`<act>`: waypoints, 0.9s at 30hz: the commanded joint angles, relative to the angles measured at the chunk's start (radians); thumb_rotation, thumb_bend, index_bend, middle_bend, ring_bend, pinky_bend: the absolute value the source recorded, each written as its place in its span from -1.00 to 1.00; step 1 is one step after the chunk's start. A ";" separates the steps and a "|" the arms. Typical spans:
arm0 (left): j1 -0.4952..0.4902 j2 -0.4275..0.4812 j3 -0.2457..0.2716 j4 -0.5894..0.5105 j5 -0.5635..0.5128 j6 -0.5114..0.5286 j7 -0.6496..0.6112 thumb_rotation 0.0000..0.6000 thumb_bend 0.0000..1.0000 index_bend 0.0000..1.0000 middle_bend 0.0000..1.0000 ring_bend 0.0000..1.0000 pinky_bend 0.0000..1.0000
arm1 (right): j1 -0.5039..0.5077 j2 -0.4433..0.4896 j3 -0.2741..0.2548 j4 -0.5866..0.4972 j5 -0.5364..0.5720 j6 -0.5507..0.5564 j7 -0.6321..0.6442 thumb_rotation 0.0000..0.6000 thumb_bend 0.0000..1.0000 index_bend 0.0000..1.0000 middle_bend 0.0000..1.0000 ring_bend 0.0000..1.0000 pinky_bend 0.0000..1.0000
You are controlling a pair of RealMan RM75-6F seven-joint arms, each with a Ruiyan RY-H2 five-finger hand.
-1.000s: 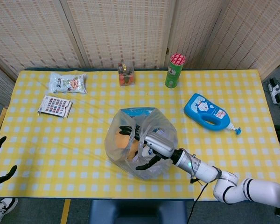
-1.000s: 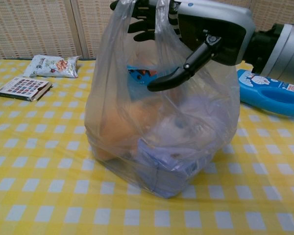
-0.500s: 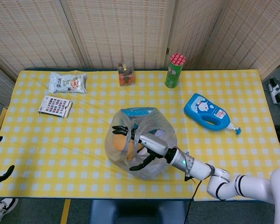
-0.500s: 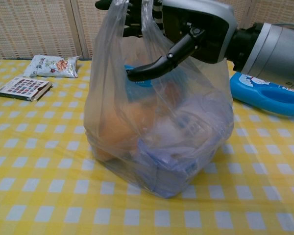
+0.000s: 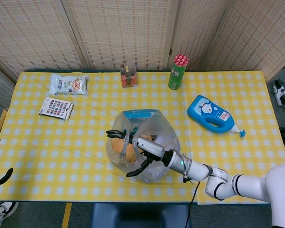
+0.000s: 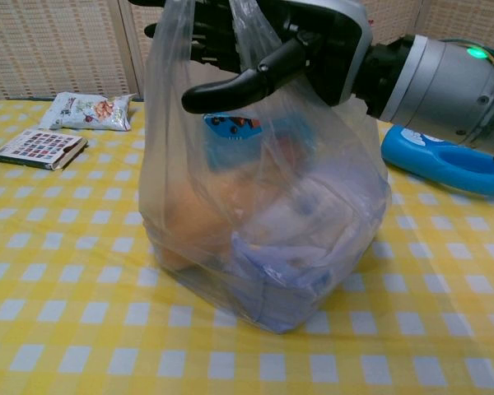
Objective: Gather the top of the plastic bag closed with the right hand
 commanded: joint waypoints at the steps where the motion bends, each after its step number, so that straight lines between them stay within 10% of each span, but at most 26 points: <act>1: 0.000 0.000 0.000 0.000 0.000 0.000 0.000 1.00 -0.41 -1.00 -0.88 -0.72 -0.85 | 0.011 -0.007 0.000 0.017 0.001 0.015 0.029 1.00 -0.69 -1.00 -1.00 -0.99 -1.00; 15: 0.004 0.006 -0.003 0.002 -0.005 -0.002 -0.017 1.00 -0.41 -1.00 -0.88 -0.72 -0.85 | 0.056 -0.065 0.025 0.095 0.016 0.061 0.149 1.00 -0.69 -1.00 -0.97 -0.61 -1.00; 27: 0.004 0.006 -0.003 0.001 -0.005 -0.007 -0.016 1.00 -0.41 -1.00 -0.88 -0.72 -0.85 | 0.051 -0.062 0.054 0.067 0.056 0.113 0.226 1.00 -0.69 -1.00 -0.87 -0.75 -1.00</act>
